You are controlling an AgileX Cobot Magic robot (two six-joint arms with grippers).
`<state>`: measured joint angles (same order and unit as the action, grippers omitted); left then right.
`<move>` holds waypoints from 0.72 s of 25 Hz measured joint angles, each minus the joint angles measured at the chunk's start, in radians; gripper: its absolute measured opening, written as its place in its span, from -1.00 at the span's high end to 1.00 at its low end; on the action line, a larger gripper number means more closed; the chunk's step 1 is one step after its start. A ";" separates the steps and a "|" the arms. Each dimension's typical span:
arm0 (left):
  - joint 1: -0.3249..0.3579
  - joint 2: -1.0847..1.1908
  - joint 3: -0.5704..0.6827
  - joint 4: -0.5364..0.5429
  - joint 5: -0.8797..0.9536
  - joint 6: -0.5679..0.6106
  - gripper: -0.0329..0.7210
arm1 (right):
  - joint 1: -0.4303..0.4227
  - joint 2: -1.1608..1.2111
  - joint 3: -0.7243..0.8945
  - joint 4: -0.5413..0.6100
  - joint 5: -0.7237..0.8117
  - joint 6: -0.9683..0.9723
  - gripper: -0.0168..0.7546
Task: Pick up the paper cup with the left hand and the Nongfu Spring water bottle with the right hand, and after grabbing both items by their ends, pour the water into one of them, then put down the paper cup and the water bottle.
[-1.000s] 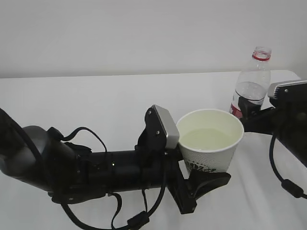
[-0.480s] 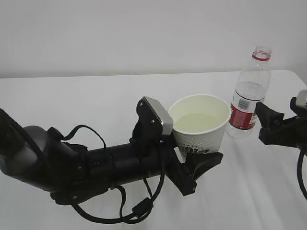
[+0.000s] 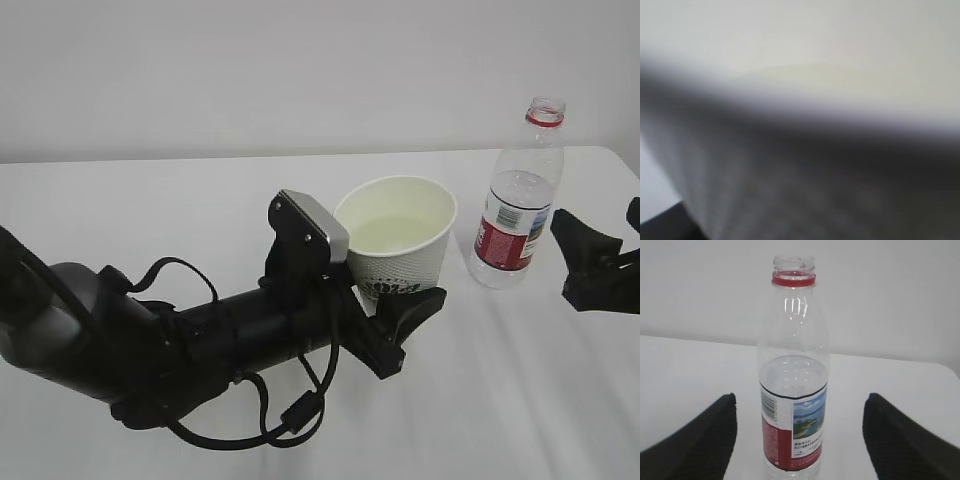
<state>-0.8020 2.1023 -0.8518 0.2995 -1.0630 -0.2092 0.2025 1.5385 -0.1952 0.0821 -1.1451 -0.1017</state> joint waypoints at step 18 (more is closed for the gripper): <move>0.079 0.000 0.140 -0.186 -0.045 0.057 -0.43 | 0.000 -0.035 0.004 -0.009 0.000 -0.014 -0.58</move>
<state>-0.7234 2.1023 -0.7118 0.1130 -1.1081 -0.1522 0.2025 1.5032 -0.1909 0.0734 -1.1451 -0.1157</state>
